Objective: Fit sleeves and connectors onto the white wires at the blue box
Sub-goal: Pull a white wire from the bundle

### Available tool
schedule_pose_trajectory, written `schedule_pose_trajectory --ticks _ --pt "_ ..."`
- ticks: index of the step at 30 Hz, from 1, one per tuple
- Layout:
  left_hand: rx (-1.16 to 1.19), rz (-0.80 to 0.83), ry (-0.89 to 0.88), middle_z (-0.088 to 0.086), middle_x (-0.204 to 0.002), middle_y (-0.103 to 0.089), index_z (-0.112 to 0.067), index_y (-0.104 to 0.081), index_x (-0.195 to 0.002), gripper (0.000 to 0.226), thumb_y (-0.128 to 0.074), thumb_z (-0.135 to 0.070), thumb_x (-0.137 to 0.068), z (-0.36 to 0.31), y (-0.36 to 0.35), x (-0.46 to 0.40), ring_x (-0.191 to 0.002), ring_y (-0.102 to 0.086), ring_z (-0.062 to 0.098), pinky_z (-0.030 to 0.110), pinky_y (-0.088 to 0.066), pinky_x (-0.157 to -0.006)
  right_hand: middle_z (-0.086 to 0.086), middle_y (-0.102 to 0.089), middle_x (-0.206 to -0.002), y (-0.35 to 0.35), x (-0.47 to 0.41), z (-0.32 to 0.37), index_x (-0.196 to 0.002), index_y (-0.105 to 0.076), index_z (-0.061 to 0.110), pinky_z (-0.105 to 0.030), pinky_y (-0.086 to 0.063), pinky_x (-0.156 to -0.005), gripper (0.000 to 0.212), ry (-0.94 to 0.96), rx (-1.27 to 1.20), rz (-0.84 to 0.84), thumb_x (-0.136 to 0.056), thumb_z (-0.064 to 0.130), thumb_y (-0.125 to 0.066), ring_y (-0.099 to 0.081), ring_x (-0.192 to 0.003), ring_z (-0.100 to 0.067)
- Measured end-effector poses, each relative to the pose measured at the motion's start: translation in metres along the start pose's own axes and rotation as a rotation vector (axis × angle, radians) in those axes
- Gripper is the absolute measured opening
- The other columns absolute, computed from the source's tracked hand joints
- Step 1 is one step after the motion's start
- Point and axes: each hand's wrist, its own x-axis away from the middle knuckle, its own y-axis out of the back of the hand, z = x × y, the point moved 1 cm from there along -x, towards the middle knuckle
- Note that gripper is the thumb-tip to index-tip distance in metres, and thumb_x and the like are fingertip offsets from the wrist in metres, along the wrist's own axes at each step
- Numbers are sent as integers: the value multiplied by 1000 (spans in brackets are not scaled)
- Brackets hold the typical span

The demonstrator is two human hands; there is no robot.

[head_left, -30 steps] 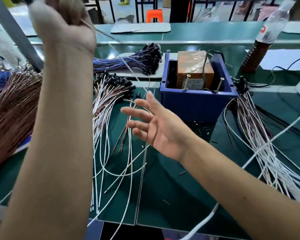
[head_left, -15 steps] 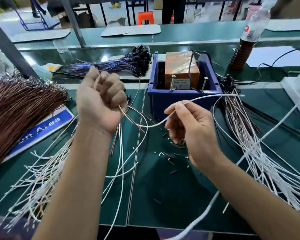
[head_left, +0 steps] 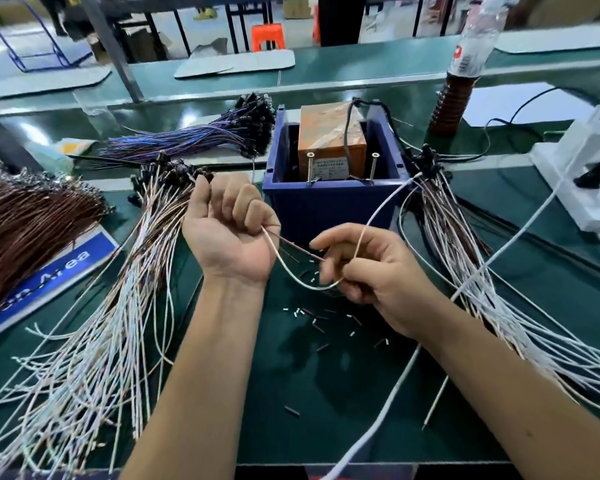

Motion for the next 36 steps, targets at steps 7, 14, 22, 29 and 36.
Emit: schedule_pose_trajectory --ticks 7,14,22,29,36 --pt "-236 -17 -89 -7 -59 -16 -23 -25 -59 45 -43 -30 -99 -5 7 -1 -47 -10 8 21 -9 -40 -17 -76 -78 2 -1 -7 -95 -74 2 -21 -41 -43 8 121 96 -97 -93 9 -76 -52 -49 -16" --pt "-658 -17 -31 -4 -59 -21 -23 -22 -61 45 -36 -26 -103 -13 17 6 -52 -18 10 23 -21 -46 -13 -78 -80 11 -4 -8 -92 -78 13 -22 -49 -50 6 207 212 -301 -94 7 -77 -61 -56 -16" --pt "-1459 94 26 2 -66 -42 -17 -56 -75 20 -62 -16 -94 10 35 15 -51 -36 9 21 -35 -50 4 -74 -77 17 -1 -1 -96 -75 13 -17 -50 -63 8 319 429 -432 -94 6 -76 -64 -62 -5" --pt "-1869 239 -14 -2 -90 -74 -11 -72 -100 18 -73 0 -85 26 45 16 -68 -60 1 18 -48 -67 7 -74 -87 15 0 1 -97 -74 12 -14 -51 -72 12 422 540 -440 -94 1 -75 -71 -78 -8" --pt "-1862 258 -13 3 -75 -73 -12 -75 -89 4 -75 -9 -91 25 48 15 -67 -64 12 30 -49 -61 4 -73 -89 18 1 2 -98 -73 12 -20 -54 -76 11 478 568 -468 -95 2 -73 -73 -84 -16"
